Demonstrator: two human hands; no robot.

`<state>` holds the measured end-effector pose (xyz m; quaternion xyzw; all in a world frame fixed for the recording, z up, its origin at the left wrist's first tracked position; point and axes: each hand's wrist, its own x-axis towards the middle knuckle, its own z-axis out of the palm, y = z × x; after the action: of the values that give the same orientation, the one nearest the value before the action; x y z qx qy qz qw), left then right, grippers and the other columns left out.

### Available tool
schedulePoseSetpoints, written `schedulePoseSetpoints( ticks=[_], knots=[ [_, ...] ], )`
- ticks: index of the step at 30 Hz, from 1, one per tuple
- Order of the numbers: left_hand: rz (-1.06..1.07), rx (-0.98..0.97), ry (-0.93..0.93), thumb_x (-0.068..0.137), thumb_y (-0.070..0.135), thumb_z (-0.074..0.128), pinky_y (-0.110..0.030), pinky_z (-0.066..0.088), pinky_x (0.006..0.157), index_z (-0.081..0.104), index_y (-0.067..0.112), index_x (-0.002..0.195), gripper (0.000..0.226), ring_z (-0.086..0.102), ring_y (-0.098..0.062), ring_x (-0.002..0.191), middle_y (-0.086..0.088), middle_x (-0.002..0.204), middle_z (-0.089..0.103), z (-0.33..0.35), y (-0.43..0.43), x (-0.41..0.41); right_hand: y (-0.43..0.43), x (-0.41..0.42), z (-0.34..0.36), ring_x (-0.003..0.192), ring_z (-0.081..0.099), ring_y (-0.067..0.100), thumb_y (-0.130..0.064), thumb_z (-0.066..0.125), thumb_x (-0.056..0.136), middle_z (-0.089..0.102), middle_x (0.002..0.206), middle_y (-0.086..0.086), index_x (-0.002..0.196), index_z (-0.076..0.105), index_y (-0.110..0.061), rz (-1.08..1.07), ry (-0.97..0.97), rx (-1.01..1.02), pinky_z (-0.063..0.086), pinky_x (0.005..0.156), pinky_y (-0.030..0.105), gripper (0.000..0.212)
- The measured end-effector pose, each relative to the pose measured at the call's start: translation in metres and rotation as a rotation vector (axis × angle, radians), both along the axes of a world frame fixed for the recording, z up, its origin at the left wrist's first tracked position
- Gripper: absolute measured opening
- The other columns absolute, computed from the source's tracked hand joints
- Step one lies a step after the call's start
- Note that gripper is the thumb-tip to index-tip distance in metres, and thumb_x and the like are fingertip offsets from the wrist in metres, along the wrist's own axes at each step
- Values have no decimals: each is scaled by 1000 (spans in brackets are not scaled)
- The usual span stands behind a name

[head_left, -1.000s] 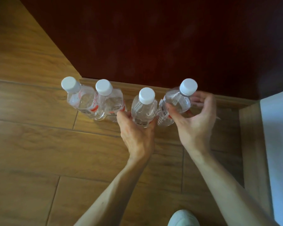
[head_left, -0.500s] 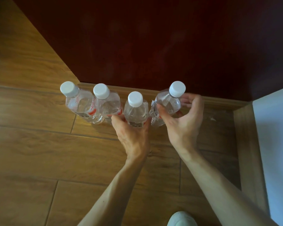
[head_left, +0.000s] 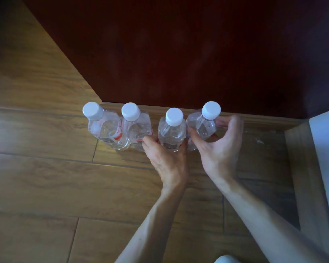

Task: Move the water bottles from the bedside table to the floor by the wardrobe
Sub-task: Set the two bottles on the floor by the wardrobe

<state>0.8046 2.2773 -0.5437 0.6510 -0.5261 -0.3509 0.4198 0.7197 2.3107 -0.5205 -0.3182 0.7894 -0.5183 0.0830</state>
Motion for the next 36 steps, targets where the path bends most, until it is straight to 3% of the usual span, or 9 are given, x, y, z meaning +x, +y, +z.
schedulePoseSetpoints(
  ticks=[7, 14, 18, 20, 26, 30, 33, 36],
  knots=[
    [-18, -23, 51, 65, 17, 89, -24, 42, 89, 44, 4, 107, 63, 48, -18, 100, -10, 106, 51, -1, 1, -2, -1, 4, 1, 92, 48, -2, -32, 91, 65, 53, 102, 3, 99, 46, -18, -18, 23, 16, 34, 82, 2, 58],
    [-25, -48, 67, 67, 19, 89, -11, 42, 89, 40, 12, 118, 71, 50, -12, 102, -5, 111, 46, -9, 10, 10, 9, 11, 0, 92, 46, -10, -35, 92, 63, 49, 101, 0, 99, 48, -14, 6, 82, 39, 35, 79, 1, 60],
    [-35, -29, 35, 66, 29, 87, -39, 48, 95, 38, 18, 121, 74, 51, -21, 109, -2, 114, 46, -11, 12, 13, 11, 14, -1, 94, 45, -8, -36, 91, 63, 46, 103, -4, 102, 44, -18, 12, 70, 64, 36, 80, 2, 63],
    [-43, -19, 11, 66, 29, 87, -45, 48, 95, 38, 18, 124, 77, 50, -22, 112, -1, 115, 45, -12, 12, 14, 11, 15, -1, 94, 45, -6, -36, 90, 63, 45, 103, -4, 104, 43, -19, 17, 58, 70, 36, 80, 1, 64],
    [-142, -34, -50, 71, 20, 85, -45, 46, 102, 38, 6, 134, 80, 48, -23, 122, -5, 124, 46, -16, 17, 23, 13, 17, -1, 98, 44, -5, -38, 89, 63, 44, 106, -4, 107, 43, -18, 29, 13, 81, 35, 80, 1, 67],
    [-181, 19, -105, 73, 22, 85, -39, 44, 105, 36, 5, 138, 83, 48, -20, 121, -10, 126, 47, -10, 22, 31, 12, 20, -3, 98, 47, 9, -44, 83, 63, 45, 107, -4, 110, 46, -13, 15, 4, 46, 37, 84, 6, 67],
    [-213, 57, -152, 73, 24, 85, -32, 42, 104, 37, 5, 137, 82, 48, -19, 121, -8, 126, 47, -4, 26, 38, 16, 22, -6, 106, 51, 18, -38, 85, 63, 47, 112, -1, 119, 47, -8, 11, -16, 51, 41, 91, 15, 74],
    [-274, 109, -257, 71, 19, 85, -35, 42, 102, 38, 2, 135, 82, 47, -23, 119, -10, 125, 47, 3, 30, 50, 25, 27, -8, 115, 51, 19, -40, 84, 64, 48, 122, 2, 134, 44, -7, -12, -61, 128, 43, 99, 26, 88]
  ],
)
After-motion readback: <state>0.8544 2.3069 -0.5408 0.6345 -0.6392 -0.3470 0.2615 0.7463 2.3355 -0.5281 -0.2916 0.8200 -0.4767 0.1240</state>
